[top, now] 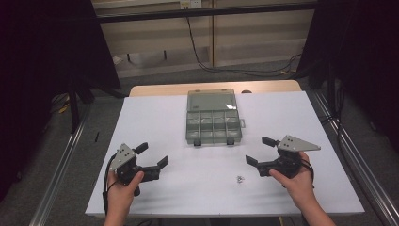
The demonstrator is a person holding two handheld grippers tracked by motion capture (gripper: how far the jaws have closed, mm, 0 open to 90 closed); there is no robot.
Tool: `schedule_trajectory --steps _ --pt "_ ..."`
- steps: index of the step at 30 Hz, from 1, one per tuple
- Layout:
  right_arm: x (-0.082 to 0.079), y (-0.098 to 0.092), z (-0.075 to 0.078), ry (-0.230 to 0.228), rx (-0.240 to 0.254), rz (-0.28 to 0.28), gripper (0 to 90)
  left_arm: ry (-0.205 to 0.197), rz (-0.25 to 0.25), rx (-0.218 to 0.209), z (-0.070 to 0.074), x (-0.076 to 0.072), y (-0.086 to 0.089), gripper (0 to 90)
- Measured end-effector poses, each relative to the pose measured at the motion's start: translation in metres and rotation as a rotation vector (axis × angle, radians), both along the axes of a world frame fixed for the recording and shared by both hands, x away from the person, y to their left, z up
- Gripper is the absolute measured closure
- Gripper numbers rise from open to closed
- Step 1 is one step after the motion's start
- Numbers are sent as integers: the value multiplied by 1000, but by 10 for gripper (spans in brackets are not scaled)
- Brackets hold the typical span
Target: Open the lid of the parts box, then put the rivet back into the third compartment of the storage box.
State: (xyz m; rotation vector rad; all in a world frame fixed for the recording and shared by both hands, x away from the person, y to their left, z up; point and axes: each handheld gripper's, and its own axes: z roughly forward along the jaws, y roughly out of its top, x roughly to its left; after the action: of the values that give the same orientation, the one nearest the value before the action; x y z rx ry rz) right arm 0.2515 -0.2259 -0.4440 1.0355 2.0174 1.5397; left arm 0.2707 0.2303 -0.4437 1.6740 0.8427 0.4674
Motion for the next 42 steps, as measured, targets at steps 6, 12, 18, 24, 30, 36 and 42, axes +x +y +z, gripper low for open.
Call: schedule_trajectory --steps 6,12,18,24,30,36,42 --pt "-2 4 -4 -1 -2 13 52 -7 -10 -21 -5 -7 8 39" --pt "-6 9 -12 14 -27 43 52 -27 -17 -4 -5 -10 9 39" --pt "-7 9 -18 30 -33 79 52 -33 -46 -21 -6 -11 5 39" --pt "-6 8 -21 38 -52 101 51 -20 -50 -14 -10 -10 5 39" --pt "-4 5 -23 70 -56 113 50 -23 -43 -3 -9 -11 7 39" --pt "-5 10 -24 68 -99 130 51 -18 -42 0 -11 -9 9 42" --pt "-5 13 -26 77 -137 144 64 -19 -50 13 -11 -8 9 43"
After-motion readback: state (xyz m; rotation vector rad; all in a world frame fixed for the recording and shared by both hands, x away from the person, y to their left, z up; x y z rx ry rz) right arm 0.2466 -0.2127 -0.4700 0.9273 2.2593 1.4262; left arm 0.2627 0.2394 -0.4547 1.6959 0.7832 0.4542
